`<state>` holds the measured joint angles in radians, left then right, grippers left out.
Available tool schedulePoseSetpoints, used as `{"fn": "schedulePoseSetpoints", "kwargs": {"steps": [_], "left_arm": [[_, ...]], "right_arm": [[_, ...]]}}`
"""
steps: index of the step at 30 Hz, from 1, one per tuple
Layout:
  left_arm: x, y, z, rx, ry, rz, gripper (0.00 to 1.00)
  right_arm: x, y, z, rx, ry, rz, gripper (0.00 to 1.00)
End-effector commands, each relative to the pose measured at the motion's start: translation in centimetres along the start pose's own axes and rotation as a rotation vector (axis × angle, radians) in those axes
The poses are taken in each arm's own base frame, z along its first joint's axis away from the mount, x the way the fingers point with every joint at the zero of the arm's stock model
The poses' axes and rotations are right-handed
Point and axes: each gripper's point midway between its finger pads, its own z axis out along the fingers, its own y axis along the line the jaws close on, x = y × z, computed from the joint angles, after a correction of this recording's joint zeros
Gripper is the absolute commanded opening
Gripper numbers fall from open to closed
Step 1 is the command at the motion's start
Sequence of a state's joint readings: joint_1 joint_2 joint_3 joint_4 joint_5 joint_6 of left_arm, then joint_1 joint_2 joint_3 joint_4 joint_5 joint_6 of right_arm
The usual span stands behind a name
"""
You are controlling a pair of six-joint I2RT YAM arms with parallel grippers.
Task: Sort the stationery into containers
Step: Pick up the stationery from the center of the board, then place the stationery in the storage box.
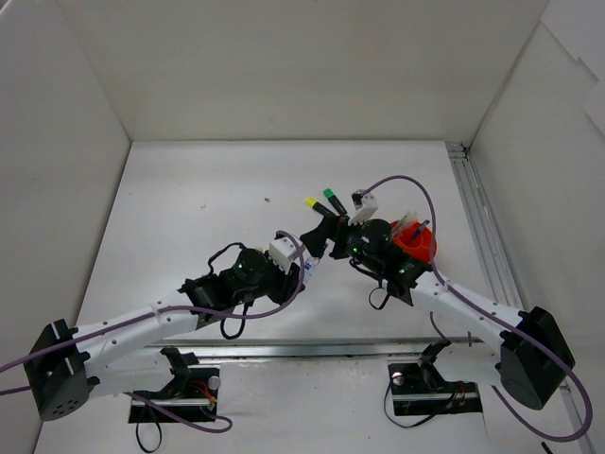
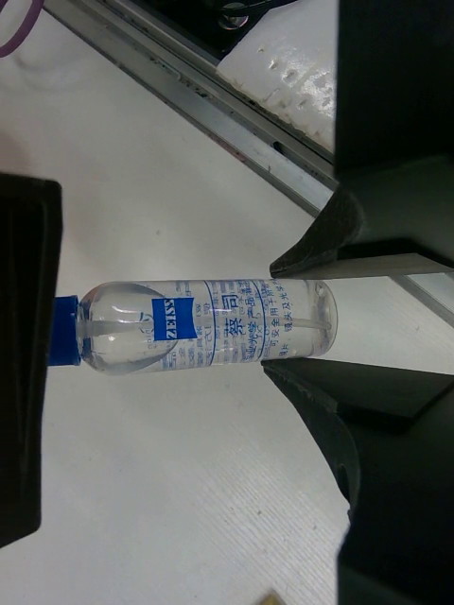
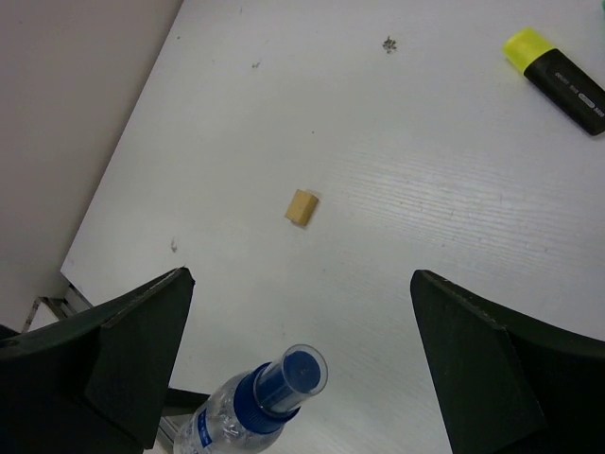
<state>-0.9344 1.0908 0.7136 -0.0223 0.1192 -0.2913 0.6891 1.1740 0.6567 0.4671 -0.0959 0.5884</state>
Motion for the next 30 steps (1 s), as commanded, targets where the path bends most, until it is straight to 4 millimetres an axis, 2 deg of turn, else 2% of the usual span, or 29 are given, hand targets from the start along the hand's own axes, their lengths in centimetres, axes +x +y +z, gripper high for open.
{"fn": "schedulePoseSetpoints", "kwargs": {"steps": [1, 3, 4, 5, 7, 10, 12, 13, 15, 17, 18, 20, 21, 23, 24, 25, 26, 27, 30], "left_arm": [[-6.5, -0.9, -1.0, 0.003, -0.195, 0.022, 0.00], [-6.4, -0.8, -0.8, -0.012, -0.193, 0.019, 0.00], [-6.6, -0.6, -0.8, -0.028, -0.197, 0.011, 0.00], [-6.7, -0.2, -0.8, -0.055, -0.201, -0.008, 0.00], [-7.3, 1.1, -0.6, -0.129, -0.223, -0.036, 0.00], [-7.9, 1.7, -0.4, -0.170, -0.256, -0.062, 0.00], [-7.9, 1.0, 0.0, -0.140, -0.254, -0.049, 0.00], [-8.2, 0.8, 0.0, -0.132, -0.260, -0.049, 0.00], [-8.5, 0.8, 0.1, -0.136, -0.259, -0.063, 0.01], [-8.2, 0.6, 0.1, -0.140, -0.239, -0.065, 0.07], [-8.1, 0.6, 0.1, -0.144, -0.234, -0.069, 0.20], [-8.0, 0.6, -0.1, -0.141, -0.237, -0.072, 0.37], [-7.6, 0.8, -0.2, -0.151, -0.228, -0.081, 0.60], [-7.1, 1.2, -0.5, -0.169, -0.219, -0.085, 0.82], [-6.1, 1.8, -0.8, -0.204, -0.190, -0.108, 1.00], [-5.4, 3.1, -1.1, -0.273, -0.176, -0.116, 1.00], [-4.9, 3.6, -1.5, -0.304, -0.168, -0.127, 1.00], [-3.9, 4.7, -1.9, -0.355, -0.137, -0.163, 1.00], [-2.1, 7.3, -3.0, -0.425, -0.099, -0.227, 1.00]], "right_arm": [[-3.7, 3.4, 0.6, -0.082, -0.097, 0.031, 0.97], [-3.4, 4.1, 0.8, -0.109, -0.078, 0.014, 0.83], [-3.1, 4.9, 0.7, -0.134, -0.065, 0.006, 0.72], [-2.9, 5.0, 0.6, -0.140, -0.055, 0.003, 0.54], [-2.3, 4.8, 0.3, -0.125, -0.028, 0.010, 0.45], [-1.6, 4.1, -0.5, -0.087, -0.004, 0.016, 0.42], [-1.6, 4.3, -1.0, -0.091, -0.005, 0.012, 0.27], [-1.8, 4.3, -1.3, -0.094, -0.016, 0.013, 0.00], [-2.1, 4.5, -1.8, -0.098, -0.028, 0.007, 0.00], [-2.8, 4.6, -2.3, -0.092, -0.053, -0.014, 0.00], [-3.0, 4.3, -2.5, -0.071, -0.066, -0.020, 0.00], [-4.1, 4.0, -3.3, -0.048, -0.105, -0.044, 0.00], [-4.9, 3.0, -4.0, 0.007, -0.141, -0.069, 0.00], [-5.8, 1.9, -4.9, 0.076, -0.178, -0.103, 0.00], [-6.4, -0.1, -5.5, 0.178, -0.205, -0.137, 0.00], [-7.3, -0.6, -6.6, 0.216, -0.243, -0.145, 0.00], [-7.7, -2.8, -7.5, 0.330, -0.270, -0.167, 0.00], [-8.4, -3.6, -8.6, 0.375, -0.301, -0.195, 0.00], [-8.9, -6.5, -10.6, 0.539, -0.333, -0.277, 0.00]]}}
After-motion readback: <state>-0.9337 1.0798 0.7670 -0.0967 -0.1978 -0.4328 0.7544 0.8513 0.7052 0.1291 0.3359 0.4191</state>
